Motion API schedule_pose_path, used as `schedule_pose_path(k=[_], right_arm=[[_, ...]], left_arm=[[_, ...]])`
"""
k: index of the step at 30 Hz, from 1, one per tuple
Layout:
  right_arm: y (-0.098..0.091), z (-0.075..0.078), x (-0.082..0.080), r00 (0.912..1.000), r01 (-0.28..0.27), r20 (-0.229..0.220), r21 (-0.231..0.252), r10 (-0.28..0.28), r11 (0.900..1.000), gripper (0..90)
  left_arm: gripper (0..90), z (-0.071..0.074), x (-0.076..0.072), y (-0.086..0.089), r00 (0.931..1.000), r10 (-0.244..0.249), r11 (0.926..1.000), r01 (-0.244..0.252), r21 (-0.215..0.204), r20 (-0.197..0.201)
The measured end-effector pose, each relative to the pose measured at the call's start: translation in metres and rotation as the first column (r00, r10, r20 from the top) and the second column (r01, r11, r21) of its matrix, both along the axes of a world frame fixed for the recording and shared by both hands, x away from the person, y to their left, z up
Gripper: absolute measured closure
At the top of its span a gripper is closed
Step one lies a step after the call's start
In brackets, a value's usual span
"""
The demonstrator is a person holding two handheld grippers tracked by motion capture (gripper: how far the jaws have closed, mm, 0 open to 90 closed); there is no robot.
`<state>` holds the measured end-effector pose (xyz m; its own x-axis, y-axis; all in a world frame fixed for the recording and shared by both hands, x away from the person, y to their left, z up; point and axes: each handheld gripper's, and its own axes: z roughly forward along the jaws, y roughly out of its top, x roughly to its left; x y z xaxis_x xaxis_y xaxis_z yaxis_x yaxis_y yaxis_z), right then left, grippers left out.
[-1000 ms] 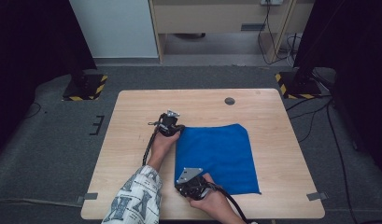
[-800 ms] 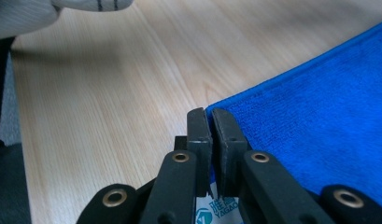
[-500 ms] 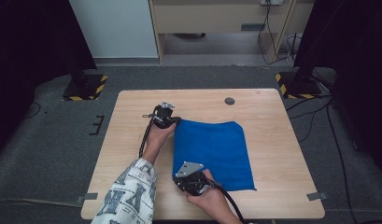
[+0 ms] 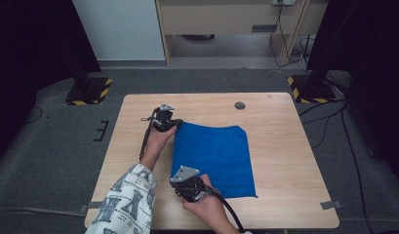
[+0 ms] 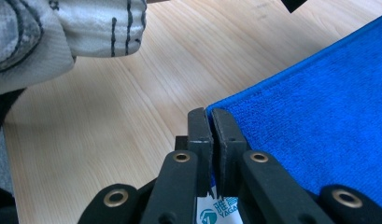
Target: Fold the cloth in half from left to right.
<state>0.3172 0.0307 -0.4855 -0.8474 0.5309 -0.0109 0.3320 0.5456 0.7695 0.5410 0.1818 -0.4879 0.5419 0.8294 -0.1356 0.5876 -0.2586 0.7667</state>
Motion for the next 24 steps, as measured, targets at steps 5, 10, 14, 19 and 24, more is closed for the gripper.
schedule_pose_path(k=[5, 10, 14, 19, 24], right_arm=[[0.012, 0.005, -0.002, 0.9996, -0.012, 0.026, -0.001, 0.012, 0.9999, 87.0], [0.019, 0.007, -0.003, 0.9994, -0.021, 0.026, 0.002, 0.021, 0.9998, 87.0], [0.026, 0.009, -0.003, 0.9995, -0.024, 0.023, 0.010, 0.023, 0.9997, 87.0], [0.039, 0.012, -0.003, 0.9992, -0.036, 0.020, 0.044, 0.035, 0.9984, 86.9], [0.037, 0.010, -0.001, 0.9994, -0.032, 0.016, 0.057, 0.031, 0.9978, 86.9]], left_arm=[[86.9, 0.006, -0.002, 0.014, 0.9998, 0.018, 0.9998, -0.018, -0.001, 0.002], [86.9, 0.006, -0.002, 0.023, 0.9998, 0.010, 0.9998, -0.009, 0.018, -0.014], [86.9, 0.008, -0.002, 0.032, 0.9998, 0.016, 0.9997, -0.016, 0.018, -0.014], [86.9, 0.012, -0.005, 0.042, 0.9992, 0.036, 0.9981, -0.035, 0.051, -0.020], [86.8, 0.015, -0.005, 0.035, 0.9990, 0.038, 0.9984, -0.037, 0.042, -0.022]])
